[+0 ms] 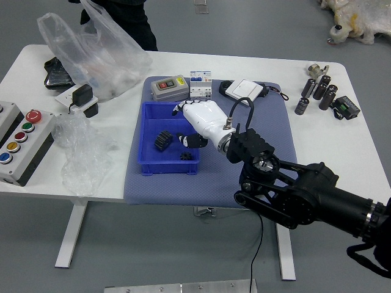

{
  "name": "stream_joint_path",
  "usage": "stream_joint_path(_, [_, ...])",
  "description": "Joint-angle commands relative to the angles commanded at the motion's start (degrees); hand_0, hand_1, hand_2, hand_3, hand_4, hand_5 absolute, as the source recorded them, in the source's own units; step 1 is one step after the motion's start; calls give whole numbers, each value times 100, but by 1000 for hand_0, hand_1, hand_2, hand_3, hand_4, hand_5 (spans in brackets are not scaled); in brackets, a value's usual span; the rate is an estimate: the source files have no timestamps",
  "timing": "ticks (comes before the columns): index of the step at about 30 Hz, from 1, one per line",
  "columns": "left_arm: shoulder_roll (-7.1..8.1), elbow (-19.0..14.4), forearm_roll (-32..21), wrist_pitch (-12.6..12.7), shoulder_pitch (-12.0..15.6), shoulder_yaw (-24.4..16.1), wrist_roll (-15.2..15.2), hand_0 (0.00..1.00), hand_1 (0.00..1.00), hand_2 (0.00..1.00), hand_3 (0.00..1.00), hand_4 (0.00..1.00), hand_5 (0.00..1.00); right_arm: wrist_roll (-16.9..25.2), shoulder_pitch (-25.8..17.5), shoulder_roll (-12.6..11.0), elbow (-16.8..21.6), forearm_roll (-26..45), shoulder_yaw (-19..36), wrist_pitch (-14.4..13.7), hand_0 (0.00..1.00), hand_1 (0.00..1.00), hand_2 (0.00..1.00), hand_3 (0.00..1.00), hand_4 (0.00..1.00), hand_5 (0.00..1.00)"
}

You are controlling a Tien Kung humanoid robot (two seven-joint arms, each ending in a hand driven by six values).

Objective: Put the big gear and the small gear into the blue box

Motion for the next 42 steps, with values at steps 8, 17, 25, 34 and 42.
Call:
stream_joint_path(8, [-10,0,18,0,12,-9,-5,619,460,499,658,692,274,701,-488,-303,478,1010,979,-856,498,850,933,920,560,181])
stream_joint_path(17, [82,0,31,-7,-76,64,-47,619,461,499,658,692,274,2006,-1507,-831,1164,2778,2622,-1424,644,735,786,756,613,264])
stream_joint_path(25, [287,0,-253,-32,-224,475,-238,619,461,499,659,692,273,3118,-2571,-1081,1633,4250,4330,-1282,712,739,780,733,622,289])
stream_joint_path(34, [341,0,-436,-39,-144,592,-322,619,464,500,658,692,274,3842,-3706,-894,1695,5510,5991,-1050,784,746,771,717,683,407])
stream_joint_path(42, [323,0,-495,-39,5,499,-339,619,465,502,659,692,274,3902,-3860,-774,1682,5708,6595,-1026,785,745,769,715,683,410])
